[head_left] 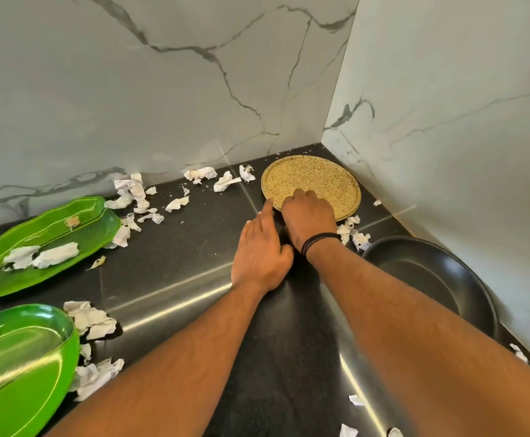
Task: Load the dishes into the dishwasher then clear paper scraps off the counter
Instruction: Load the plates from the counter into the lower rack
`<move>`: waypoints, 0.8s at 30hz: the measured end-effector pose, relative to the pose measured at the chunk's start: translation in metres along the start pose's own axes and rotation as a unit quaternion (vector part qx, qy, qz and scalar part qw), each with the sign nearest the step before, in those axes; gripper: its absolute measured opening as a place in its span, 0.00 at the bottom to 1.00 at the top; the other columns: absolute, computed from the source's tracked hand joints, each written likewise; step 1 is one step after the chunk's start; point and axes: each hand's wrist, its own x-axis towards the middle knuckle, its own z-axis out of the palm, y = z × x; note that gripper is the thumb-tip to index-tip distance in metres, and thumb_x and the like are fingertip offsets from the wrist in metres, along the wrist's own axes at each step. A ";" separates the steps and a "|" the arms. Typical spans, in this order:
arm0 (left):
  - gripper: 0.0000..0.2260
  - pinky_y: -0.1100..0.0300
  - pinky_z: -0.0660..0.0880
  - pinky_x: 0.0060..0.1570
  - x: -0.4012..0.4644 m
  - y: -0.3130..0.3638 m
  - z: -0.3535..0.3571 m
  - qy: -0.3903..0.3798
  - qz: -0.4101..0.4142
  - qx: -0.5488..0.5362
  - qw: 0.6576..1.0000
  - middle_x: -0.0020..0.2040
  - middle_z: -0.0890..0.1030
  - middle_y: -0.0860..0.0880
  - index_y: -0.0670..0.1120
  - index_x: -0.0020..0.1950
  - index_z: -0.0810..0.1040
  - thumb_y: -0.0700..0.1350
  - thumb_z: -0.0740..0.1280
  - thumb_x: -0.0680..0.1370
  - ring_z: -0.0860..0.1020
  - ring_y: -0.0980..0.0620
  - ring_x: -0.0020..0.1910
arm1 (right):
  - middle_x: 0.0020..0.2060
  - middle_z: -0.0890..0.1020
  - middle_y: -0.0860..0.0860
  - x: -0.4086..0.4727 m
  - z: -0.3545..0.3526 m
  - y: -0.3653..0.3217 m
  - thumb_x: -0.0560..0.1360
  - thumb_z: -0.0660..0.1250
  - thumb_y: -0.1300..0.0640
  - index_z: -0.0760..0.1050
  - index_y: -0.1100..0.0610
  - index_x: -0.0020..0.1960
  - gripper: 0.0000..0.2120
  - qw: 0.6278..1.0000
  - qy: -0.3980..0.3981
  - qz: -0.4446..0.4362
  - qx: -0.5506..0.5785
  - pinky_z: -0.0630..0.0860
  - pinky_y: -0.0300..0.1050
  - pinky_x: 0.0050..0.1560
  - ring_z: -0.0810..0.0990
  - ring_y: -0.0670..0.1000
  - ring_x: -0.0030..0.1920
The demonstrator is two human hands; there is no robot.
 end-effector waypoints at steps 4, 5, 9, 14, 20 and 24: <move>0.39 0.44 0.63 0.74 0.005 0.000 0.001 0.010 0.007 -0.003 1.000 0.72 0.72 0.43 0.48 0.82 0.50 0.47 0.59 0.71 0.69 0.43 0.70 | 0.54 0.78 0.56 -0.017 0.001 0.002 0.80 0.58 0.62 0.76 0.58 0.58 0.11 0.999 0.016 0.006 -0.044 0.71 0.54 0.52 0.75 0.59 0.57; 0.38 0.44 0.64 0.73 0.006 -0.001 0.001 0.013 0.005 -0.012 1.000 0.71 0.73 0.42 0.48 0.82 0.51 0.47 0.59 0.72 0.70 0.42 0.69 | 0.54 0.78 0.56 -0.023 0.001 0.002 0.80 0.58 0.62 0.76 0.59 0.58 0.10 0.999 0.013 0.002 -0.052 0.70 0.54 0.53 0.74 0.59 0.57; 0.33 0.46 0.68 0.70 0.005 0.002 -0.003 0.033 -0.020 -0.084 0.996 0.71 0.74 0.44 0.48 0.80 0.60 0.47 0.57 0.73 0.71 0.44 0.68 | 0.55 0.77 0.57 -0.045 -0.009 0.008 0.80 0.60 0.61 0.74 0.58 0.59 0.10 0.998 0.026 -0.003 -0.063 0.70 0.55 0.53 0.74 0.60 0.56; 0.23 0.54 0.71 0.67 -0.001 0.001 -0.012 0.076 -0.057 -0.232 0.968 0.64 0.81 0.51 0.49 0.63 0.81 0.46 0.54 0.73 0.76 0.52 0.64 | 0.55 0.76 0.56 -0.073 -0.032 0.005 0.79 0.60 0.61 0.73 0.55 0.59 0.10 0.994 0.060 -0.061 -0.067 0.70 0.55 0.50 0.74 0.60 0.54; 0.12 0.69 0.70 0.48 -0.012 0.000 -0.024 0.132 -0.109 -0.329 0.928 0.49 0.85 0.55 0.48 0.53 0.86 0.45 0.62 0.81 0.78 0.66 0.46 | 0.44 0.78 0.55 -0.113 -0.050 0.004 0.72 0.55 0.64 0.76 0.55 0.47 0.12 0.979 0.108 -0.122 -0.125 0.69 0.52 0.42 0.75 0.59 0.46; 0.09 0.62 0.74 0.47 -0.034 -0.002 -0.026 0.103 -0.132 -0.329 0.929 0.47 0.85 0.51 0.51 0.58 0.83 0.45 0.71 0.78 0.81 0.58 0.45 | 0.38 0.76 0.53 -0.146 -0.059 0.004 0.72 0.57 0.65 0.74 0.54 0.42 0.10 0.971 0.135 -0.141 -0.139 0.66 0.51 0.40 0.74 0.57 0.41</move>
